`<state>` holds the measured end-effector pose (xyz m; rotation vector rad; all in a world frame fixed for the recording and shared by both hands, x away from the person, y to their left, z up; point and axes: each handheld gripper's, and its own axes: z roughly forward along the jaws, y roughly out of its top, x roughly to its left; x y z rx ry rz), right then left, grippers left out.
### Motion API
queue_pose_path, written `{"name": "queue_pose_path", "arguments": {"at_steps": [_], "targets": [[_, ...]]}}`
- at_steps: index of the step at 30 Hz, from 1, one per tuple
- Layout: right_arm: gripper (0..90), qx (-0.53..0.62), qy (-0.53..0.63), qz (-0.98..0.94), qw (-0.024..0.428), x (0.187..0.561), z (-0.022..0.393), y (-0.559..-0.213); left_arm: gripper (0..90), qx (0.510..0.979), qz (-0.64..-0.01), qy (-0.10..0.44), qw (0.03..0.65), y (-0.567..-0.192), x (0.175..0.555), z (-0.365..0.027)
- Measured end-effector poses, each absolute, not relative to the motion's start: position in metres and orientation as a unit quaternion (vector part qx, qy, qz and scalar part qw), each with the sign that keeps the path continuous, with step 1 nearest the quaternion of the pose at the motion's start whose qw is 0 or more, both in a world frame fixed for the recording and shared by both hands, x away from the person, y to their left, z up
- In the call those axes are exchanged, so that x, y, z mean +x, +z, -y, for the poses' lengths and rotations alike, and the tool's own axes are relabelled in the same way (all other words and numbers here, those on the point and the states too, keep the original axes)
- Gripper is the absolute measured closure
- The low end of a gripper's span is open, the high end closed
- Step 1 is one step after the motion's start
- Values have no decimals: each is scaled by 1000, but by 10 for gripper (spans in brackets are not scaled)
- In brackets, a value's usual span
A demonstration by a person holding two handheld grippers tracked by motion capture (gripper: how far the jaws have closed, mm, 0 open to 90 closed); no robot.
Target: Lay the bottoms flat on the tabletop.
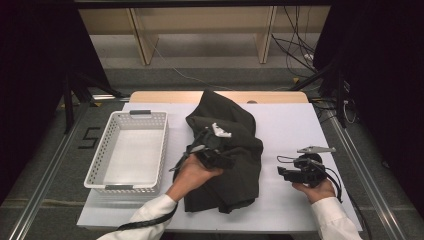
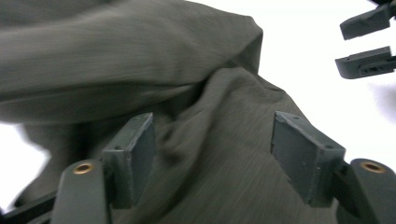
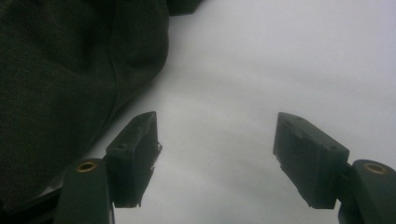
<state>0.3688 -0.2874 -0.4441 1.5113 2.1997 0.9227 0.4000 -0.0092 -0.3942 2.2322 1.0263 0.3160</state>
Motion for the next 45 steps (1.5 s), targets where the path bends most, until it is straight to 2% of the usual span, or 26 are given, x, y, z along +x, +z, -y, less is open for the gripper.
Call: {"name": "queue_pose_path", "arguments": {"at_steps": [2, 3, 4, 5, 6, 11, 18, 26, 29, 36, 40, 43, 45], "targets": [[316, 526, 322, -772, 157, 369, 287, -445, 333, 864, -383, 123, 301, -410, 404, 21], [314, 524, 322, -773, 156, 369, 287, -445, 407, 869, -378, 126, 292, -418, 406, 24], [313, 522, 322, -774, 157, 368, 287, -445, 533, 872, -374, 129, 289, -424, 407, 24], [313, 521, 321, -775, 157, 368, 287, -445, 725, 875, -368, 138, 283, -428, 406, 24], [313, 521, 320, -776, 157, 369, 287, -446, 879, 877, -365, 145, 278, -431, 406, 22], [313, 521, 317, -777, 158, 368, 287, -446, 894, 875, -366, 153, 277, -425, 403, -12], [313, 526, 319, -772, 159, 368, 291, -445, 894, 859, -400, 158, 279, -423, 381, -79], [313, 519, 317, -777, 160, 371, 284, -445, 879, 854, -417, 152, 270, -432, 368, -103], [313, 518, 314, -780, 160, 372, 282, -446, 767, 850, -417, 157, 282, -425, 367, -100], [313, 519, 315, -779, 159, 375, 280, -446, 518, 832, -399, 156, 353, -387, 368, -84], [314, 520, 318, -778, 154, 377, 277, -447, 396, 822, -381, 176, 386, -364, 382, -41], [313, 519, 316, -779, 154, 378, 276, -448, 339, 823, -380, 169, 388, -364, 393, -21], [313, 519, 316, -779, 153, 377, 277, -448, 317, 835, -374, 177, 363, -380, 412, 6]]}}
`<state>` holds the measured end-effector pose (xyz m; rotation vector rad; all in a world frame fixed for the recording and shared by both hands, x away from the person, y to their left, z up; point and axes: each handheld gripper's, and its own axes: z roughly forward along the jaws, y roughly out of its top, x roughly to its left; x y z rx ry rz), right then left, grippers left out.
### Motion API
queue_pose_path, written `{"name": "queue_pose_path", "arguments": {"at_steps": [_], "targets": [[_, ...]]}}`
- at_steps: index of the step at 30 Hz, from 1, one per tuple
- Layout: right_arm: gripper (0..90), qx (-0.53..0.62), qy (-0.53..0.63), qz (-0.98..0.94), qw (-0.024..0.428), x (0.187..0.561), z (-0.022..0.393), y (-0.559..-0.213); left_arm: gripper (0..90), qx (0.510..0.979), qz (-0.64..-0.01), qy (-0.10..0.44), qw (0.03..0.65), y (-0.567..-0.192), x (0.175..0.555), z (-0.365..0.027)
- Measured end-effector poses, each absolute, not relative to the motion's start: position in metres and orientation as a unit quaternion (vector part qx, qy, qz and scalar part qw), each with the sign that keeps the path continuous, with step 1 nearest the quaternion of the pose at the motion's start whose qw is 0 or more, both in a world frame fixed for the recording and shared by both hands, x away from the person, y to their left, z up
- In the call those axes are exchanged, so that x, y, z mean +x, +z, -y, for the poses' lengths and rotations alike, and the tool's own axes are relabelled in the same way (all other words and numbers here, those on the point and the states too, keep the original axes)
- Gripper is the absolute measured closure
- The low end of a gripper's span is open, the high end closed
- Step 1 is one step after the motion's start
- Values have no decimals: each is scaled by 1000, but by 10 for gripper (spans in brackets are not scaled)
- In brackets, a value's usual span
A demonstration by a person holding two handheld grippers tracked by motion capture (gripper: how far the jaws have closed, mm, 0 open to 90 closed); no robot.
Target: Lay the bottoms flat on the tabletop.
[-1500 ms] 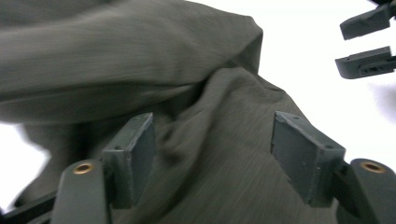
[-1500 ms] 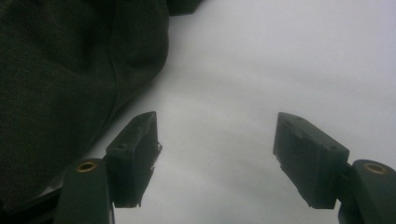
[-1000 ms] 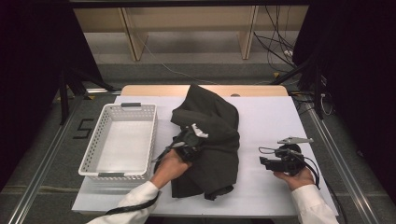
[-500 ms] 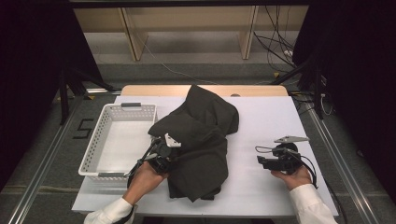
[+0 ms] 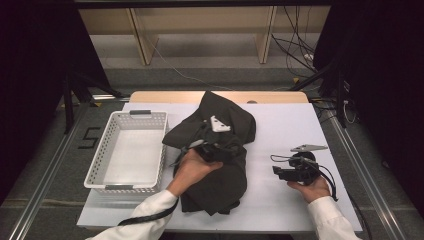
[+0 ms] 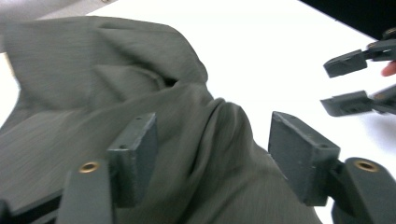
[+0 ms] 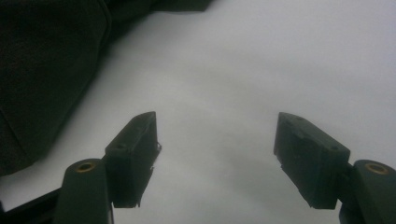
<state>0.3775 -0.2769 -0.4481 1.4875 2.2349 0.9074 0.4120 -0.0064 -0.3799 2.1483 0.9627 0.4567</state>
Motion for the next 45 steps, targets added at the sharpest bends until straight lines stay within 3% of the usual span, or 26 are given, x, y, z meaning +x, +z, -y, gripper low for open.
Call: {"name": "queue_pose_path", "arguments": {"at_steps": [1, 2, 4, 5, 6, 12, 20, 34, 45], "targets": [[313, 519, 316, -779, 153, 377, 277, -448, 346, 835, -374, 177, 363, -380, 412, 6], [313, 519, 318, -779, 153, 378, 279, -448, 443, 840, -376, 190, 343, -399, 426, 14], [313, 522, 316, -778, 150, 377, 280, -448, 722, 847, -377, 173, 334, -416, 430, 9], [313, 520, 317, -778, 152, 377, 281, -448, 817, 851, -371, 181, 323, -420, 427, 4], [313, 519, 317, -779, 154, 377, 282, -449, 855, 854, -366, 188, 317, -422, 424, -3], [314, 526, 316, -775, 151, 379, 286, -451, 871, 853, -378, 145, 330, -418, 396, -58], [315, 523, 331, -772, 145, 393, 274, -444, 871, 872, -373, 130, 289, -439, 357, -91], [316, 475, 379, -787, 110, 429, 207, -425, 861, 869, -380, 125, 291, -447, 356, -97], [333, 457, 347, -814, 83, 454, 168, -447, 861, 870, -378, 128, 288, -451, 356, -93]]}}
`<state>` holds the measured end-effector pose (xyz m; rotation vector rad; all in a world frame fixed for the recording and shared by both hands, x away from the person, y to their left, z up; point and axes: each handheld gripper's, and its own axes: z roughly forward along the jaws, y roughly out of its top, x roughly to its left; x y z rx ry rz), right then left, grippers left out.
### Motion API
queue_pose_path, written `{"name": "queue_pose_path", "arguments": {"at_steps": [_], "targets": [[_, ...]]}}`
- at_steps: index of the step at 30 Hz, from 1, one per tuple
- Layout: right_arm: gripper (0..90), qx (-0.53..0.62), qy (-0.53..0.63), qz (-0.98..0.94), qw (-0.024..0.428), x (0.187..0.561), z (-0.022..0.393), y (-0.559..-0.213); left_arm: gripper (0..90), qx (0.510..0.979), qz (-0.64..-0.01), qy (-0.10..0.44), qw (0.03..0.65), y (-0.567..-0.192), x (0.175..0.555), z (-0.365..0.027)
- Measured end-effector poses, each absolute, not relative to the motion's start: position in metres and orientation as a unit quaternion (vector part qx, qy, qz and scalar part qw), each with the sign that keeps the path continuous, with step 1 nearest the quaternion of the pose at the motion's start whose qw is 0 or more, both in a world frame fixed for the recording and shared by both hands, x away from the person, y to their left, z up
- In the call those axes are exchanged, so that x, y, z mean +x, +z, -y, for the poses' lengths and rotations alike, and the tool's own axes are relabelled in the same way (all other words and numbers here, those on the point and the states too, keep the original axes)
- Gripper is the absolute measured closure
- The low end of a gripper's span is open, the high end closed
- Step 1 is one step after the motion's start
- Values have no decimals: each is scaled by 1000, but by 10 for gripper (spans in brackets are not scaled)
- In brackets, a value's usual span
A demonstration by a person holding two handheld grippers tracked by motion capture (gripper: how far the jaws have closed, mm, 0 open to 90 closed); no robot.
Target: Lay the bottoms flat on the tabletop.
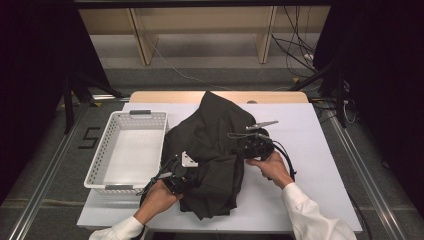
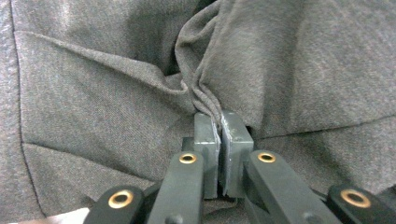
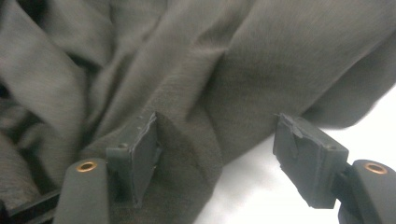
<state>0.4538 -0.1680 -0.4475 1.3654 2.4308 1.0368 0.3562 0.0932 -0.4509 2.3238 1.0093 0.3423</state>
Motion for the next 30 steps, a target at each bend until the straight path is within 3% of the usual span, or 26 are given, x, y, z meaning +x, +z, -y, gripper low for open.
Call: {"name": "queue_pose_path", "arguments": {"at_steps": [6, 8, 10, 12, 17, 23, 27, 30], "targets": [[433, 463, 322, -823, 67, 462, 159, -469, 859, 872, -377, 129, 285, -454, 357, -91], [564, 466, 315, -825, 55, 464, 154, -476, 859, 874, -374, 130, 283, -455, 356, -90], [757, 457, 307, -831, 74, 461, 151, -477, 858, 873, -374, 129, 283, -455, 356, -90], [833, 465, 307, -828, 66, 458, 152, -472, 858, 872, -373, 132, 288, -456, 356, -89], [857, 450, 314, -832, 84, 437, 169, -452, 858, 872, -364, 133, 299, -454, 353, -91], [865, 466, 351, -805, 105, 380, 232, -419, 856, 876, -344, 137, 309, -453, 346, -84], [864, 482, 353, -796, 100, 343, 263, -418, 854, 879, -337, 141, 307, -454, 344, -78], [856, 474, 349, -804, 88, 331, 264, -427, 851, 881, -333, 144, 302, -455, 344, -76]]}}
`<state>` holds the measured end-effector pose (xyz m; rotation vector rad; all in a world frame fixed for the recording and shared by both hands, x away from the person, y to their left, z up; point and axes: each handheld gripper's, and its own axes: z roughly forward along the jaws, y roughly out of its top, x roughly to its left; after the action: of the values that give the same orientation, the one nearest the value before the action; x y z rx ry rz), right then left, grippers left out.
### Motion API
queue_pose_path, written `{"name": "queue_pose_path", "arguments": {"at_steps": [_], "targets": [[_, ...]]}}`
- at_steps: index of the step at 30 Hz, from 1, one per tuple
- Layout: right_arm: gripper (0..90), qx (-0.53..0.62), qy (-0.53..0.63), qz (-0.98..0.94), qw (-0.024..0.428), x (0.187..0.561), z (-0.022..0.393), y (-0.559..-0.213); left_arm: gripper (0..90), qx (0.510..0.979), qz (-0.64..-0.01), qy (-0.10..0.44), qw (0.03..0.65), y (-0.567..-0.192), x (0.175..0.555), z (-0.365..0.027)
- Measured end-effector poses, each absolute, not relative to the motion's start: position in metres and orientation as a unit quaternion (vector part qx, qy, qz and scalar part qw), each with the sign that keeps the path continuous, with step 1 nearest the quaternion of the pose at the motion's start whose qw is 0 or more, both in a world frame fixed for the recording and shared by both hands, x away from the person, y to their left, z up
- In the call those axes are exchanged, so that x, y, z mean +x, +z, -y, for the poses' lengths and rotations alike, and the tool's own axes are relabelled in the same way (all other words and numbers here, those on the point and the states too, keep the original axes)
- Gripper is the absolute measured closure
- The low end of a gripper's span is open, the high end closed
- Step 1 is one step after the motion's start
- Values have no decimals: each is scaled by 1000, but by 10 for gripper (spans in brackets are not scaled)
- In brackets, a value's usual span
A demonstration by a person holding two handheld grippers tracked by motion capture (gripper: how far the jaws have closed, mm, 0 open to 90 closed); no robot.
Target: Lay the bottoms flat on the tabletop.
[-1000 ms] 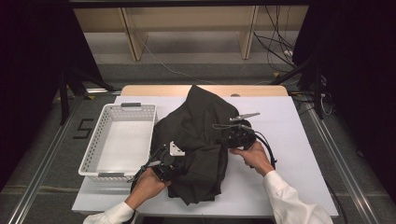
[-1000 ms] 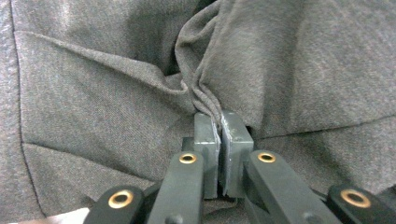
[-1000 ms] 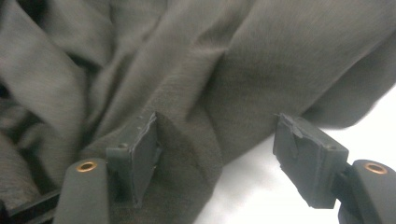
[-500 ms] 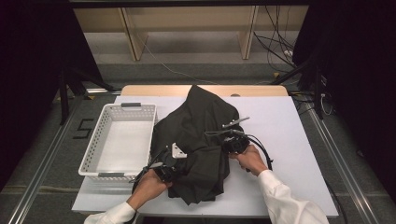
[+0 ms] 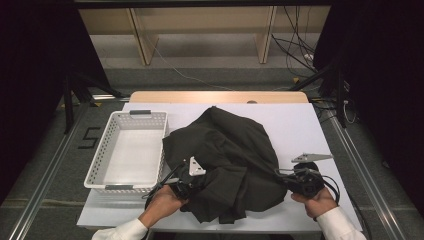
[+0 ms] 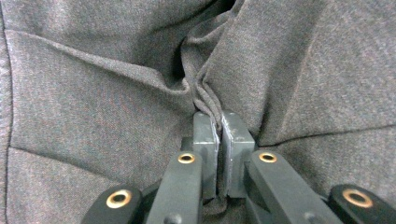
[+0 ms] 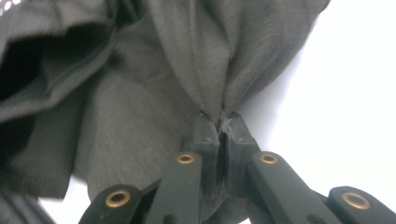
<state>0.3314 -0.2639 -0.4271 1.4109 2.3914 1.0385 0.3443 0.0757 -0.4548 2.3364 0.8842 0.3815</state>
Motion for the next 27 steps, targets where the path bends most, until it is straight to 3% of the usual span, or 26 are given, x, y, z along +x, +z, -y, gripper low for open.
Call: {"name": "queue_pose_path", "arguments": {"at_steps": [2, 6, 8, 14, 19, 22, 27], "targets": [[806, 461, 339, -816, 79, 333, 257, -434, 849, 883, -331, 144, 301, -455, 345, -75], [520, 466, 351, -808, 89, 347, 258, -426, 839, 881, -334, 141, 303, -455, 346, -77], [439, 471, 376, -791, 107, 357, 264, -413, 837, 881, -334, 138, 304, -455, 347, -78], [367, 492, 373, -771, 153, 409, 268, -401, 836, 881, -334, 141, 303, -454, 347, -76], [310, 507, 333, -786, 120, 454, 254, -434, 832, 882, -332, 141, 303, -455, 347, -77], [201, 516, 316, -791, 91, 468, 246, -453, 824, 881, -333, 141, 304, -455, 346, -77], [195, 504, 304, -805, 72, 477, 236, -470, 813, 882, -332, 142, 303, -455, 346, -77]]}}
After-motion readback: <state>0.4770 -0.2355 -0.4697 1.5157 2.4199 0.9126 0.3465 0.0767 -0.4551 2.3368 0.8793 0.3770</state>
